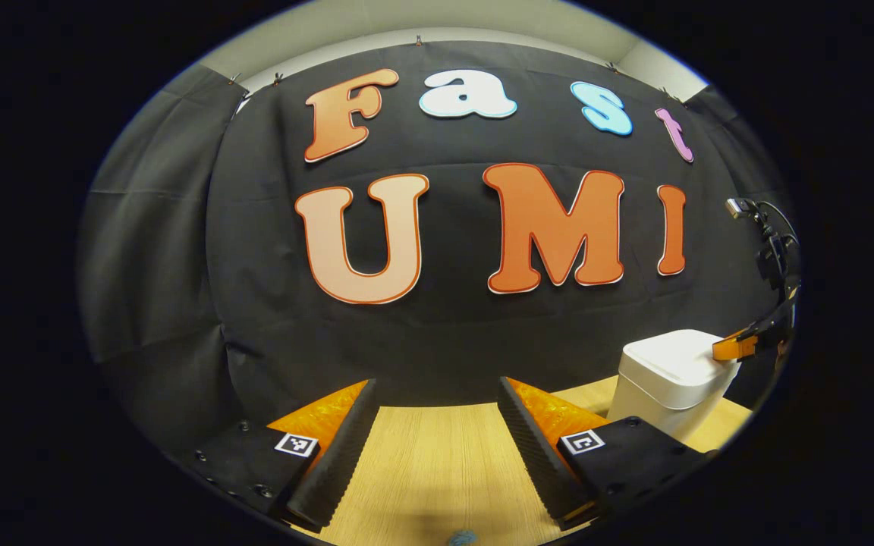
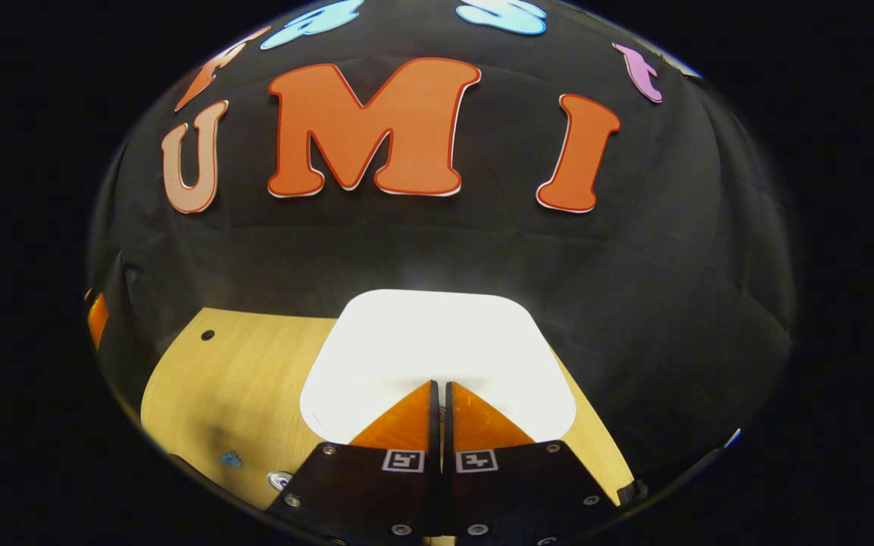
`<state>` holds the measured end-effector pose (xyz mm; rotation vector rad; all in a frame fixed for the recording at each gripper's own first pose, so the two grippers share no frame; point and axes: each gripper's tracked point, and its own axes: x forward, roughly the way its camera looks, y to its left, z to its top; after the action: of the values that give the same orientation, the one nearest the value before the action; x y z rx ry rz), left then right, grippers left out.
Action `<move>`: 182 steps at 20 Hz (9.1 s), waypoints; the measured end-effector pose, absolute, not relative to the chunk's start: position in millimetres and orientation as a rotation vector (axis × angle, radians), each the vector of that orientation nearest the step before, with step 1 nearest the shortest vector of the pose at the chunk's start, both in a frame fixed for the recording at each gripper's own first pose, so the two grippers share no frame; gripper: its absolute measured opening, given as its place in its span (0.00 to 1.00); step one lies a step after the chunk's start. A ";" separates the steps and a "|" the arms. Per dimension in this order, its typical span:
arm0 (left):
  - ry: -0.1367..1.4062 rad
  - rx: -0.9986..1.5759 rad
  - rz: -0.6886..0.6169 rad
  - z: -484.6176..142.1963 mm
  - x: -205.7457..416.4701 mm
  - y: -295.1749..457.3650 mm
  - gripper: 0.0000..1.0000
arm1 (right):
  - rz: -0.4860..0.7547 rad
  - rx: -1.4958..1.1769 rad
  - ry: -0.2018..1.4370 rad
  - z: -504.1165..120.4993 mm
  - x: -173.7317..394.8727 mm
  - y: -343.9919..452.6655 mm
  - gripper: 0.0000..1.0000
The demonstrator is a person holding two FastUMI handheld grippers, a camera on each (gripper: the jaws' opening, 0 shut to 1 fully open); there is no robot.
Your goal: Press the lid of the desktop garbage bin to open it, pick up the crumpled paper on the desktop and throw it into the bin, then pick up the pop can on the desktop and drop it into the bin, and finally close the garbage bin lid.
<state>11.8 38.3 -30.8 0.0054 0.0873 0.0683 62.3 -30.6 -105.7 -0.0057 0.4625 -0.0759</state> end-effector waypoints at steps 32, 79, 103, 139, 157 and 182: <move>0.060 0.031 0.023 -32.5 -1.5 32.7 1.00 | -0.069 0.015 0.110 -5.5 43.0 -24.4 0.24; 1.034 0.010 -0.199 -360.6 -55.6 10.7 0.99 | 0.372 -0.146 0.505 -224.8 -74.9 119.2 1.00; 0.943 -0.021 -0.255 -340.5 -31.0 3.5 0.27 | 0.388 -0.145 0.595 -270.8 -86.9 131.3 1.00; 0.592 -0.019 -0.342 -154.4 12.1 -49.0 0.27 | 0.417 -0.028 0.522 -277.0 -68.8 141.5 0.77; 0.344 -0.147 -0.783 -31.5 85.5 -248.7 0.26 | 0.020 0.002 0.463 -201.6 -114.6 -3.1 0.77; 0.364 -0.090 -0.748 -40.0 90.9 -263.4 0.97 | -0.132 -0.078 0.257 -67.0 -80.3 -43.0 0.77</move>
<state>90.9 -263.4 -40.0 -0.0895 0.3639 -0.7477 -80.3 -43.0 -67.0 -0.0782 0.2569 -0.1320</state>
